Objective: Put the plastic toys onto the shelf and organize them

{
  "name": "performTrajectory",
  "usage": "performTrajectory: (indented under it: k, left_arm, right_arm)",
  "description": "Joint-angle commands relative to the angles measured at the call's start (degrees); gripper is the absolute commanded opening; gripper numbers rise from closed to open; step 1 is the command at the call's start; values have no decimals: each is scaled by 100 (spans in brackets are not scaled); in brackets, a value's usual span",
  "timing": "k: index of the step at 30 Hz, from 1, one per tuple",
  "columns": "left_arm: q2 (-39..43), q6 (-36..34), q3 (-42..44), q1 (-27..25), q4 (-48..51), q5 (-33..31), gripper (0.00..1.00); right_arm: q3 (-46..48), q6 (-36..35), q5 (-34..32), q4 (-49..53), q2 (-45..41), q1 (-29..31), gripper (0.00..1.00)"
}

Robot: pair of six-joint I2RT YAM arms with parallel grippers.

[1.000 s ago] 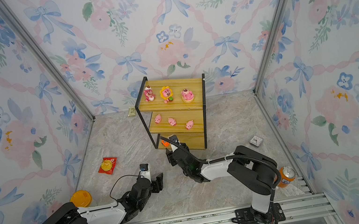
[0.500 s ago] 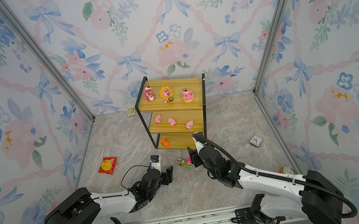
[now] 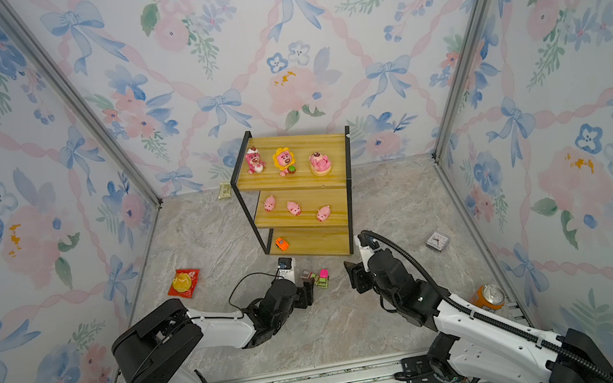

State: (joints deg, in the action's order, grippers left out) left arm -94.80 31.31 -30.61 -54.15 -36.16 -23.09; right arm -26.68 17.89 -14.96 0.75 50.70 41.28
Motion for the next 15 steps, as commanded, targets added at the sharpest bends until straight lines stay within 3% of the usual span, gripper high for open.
performTrajectory:
  k: [1, 15]
  left_arm:
    - [-156, 8, -166, -29, 9, 26, 76]
    - [-618, 490, -538, -39, 45, 173, 75]
  right_arm:
    - [143, 143, 152, 171, -86, -58, 65]
    - [383, 415, 119, 138, -209, -59, 64]
